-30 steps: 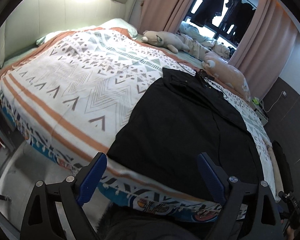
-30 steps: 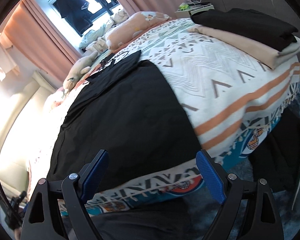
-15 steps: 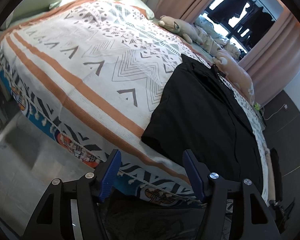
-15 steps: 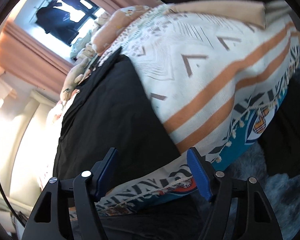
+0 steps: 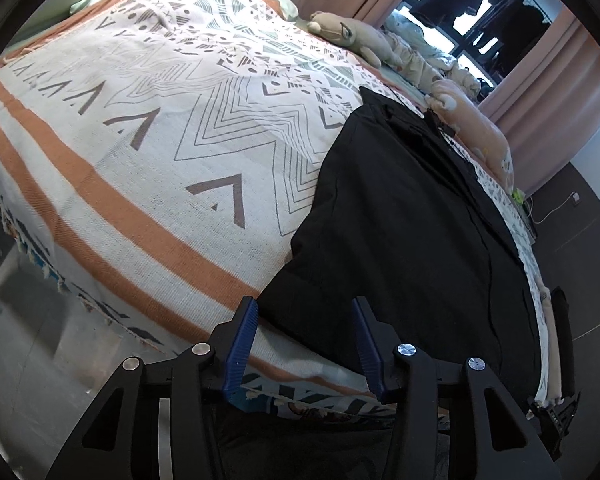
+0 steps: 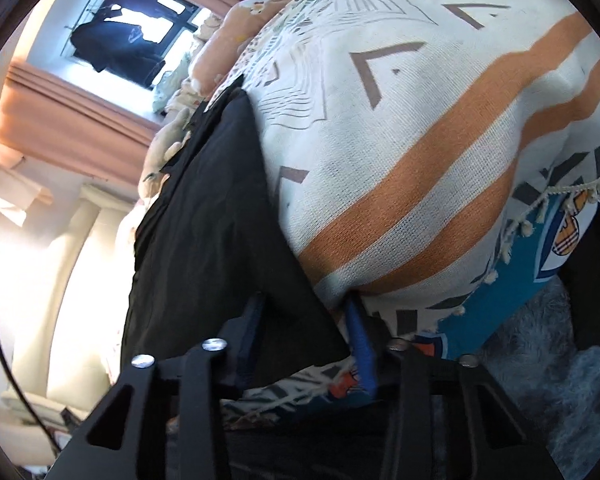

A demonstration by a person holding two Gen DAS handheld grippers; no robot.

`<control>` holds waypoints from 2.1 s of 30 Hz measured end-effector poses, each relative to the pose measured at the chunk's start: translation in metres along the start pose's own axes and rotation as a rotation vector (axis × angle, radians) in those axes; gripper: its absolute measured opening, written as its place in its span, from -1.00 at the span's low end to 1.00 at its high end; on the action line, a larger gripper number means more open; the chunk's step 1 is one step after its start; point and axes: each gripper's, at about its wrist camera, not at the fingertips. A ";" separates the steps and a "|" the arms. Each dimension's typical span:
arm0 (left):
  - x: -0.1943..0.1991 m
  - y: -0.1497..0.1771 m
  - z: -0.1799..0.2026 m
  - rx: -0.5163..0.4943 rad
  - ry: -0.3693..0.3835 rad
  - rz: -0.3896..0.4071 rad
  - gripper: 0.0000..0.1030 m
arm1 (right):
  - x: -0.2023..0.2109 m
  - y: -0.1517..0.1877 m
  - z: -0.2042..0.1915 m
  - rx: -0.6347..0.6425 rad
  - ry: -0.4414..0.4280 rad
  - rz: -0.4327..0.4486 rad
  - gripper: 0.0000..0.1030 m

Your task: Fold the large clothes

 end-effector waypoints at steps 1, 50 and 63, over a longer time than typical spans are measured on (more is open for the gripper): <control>-0.001 0.000 -0.001 0.003 0.001 0.000 -0.04 | 0.004 0.000 -0.001 0.010 -0.028 0.001 -0.78; 0.005 -0.012 -0.033 0.227 0.428 -0.007 -0.03 | -0.002 0.005 -0.015 -0.006 -0.121 0.049 -0.57; -0.019 -0.012 -0.020 0.178 0.245 -0.008 -0.78 | 0.003 0.006 -0.018 -0.033 -0.142 0.119 -0.91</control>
Point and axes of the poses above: each gripper's, at about its wrist camera, not at the fingertips, and x roughly against the way its jaws point, z to its right, y to its underside, and after that the axes turned 14 degrees about y, right-handed
